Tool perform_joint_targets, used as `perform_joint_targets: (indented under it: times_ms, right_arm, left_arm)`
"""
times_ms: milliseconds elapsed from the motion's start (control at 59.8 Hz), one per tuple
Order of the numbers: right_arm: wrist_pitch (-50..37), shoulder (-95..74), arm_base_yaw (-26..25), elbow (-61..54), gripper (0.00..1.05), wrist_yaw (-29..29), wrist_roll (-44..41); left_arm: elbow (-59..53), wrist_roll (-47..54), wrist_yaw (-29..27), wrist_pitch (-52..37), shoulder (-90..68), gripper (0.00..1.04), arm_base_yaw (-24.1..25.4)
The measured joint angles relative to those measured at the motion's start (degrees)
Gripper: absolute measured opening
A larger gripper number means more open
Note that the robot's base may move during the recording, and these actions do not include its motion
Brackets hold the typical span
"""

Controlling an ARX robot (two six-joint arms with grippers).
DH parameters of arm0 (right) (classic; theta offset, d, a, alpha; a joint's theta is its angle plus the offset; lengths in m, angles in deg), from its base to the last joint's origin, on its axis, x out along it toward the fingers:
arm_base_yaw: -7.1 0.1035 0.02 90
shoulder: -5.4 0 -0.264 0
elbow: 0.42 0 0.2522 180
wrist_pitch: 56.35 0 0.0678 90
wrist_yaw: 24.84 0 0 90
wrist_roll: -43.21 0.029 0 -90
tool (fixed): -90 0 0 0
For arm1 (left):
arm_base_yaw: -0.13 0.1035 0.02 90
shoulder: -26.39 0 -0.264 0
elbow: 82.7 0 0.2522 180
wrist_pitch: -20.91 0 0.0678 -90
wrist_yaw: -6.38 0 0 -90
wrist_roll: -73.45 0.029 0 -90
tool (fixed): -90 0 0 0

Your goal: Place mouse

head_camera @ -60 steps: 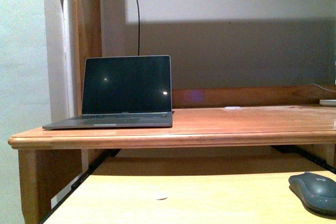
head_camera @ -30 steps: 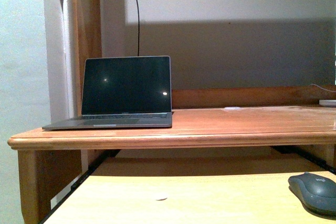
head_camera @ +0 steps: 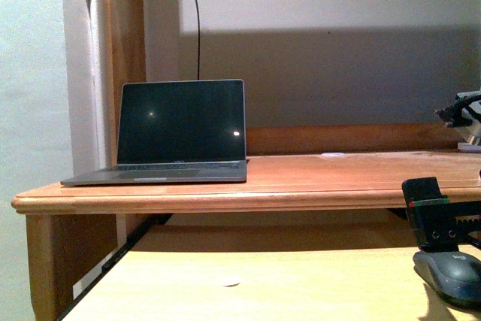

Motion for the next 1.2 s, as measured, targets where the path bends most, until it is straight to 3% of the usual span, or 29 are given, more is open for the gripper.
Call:
perform_joint_targets:
  times_ms: [251, 870, 1104, 1205]
  right_arm:
    - [7.15, -3.23, 1.86, 3.69, 0.97, 1.33, 2.93]
    - [7.69, -11.74, 0.33, 6.51, 0.97, -0.13, 8.44]
    - [7.39, -12.09, -1.14, 6.62, 0.62, -0.09, 8.96]
    - [7.32, -11.74, -1.57, 6.64, 0.56, 0.79, 9.11]
  left_arm:
    - [0.00, 0.00, -0.02, 0.00, 0.00, 0.97, 0.00]
    - [0.00, 0.00, -0.02, 0.00, 0.00, 0.97, 0.00]
    - [0.00, 0.00, -0.02, 0.00, 0.00, 0.97, 0.00]
    - [0.00, 0.00, -0.02, 0.00, 0.00, 0.97, 0.00]
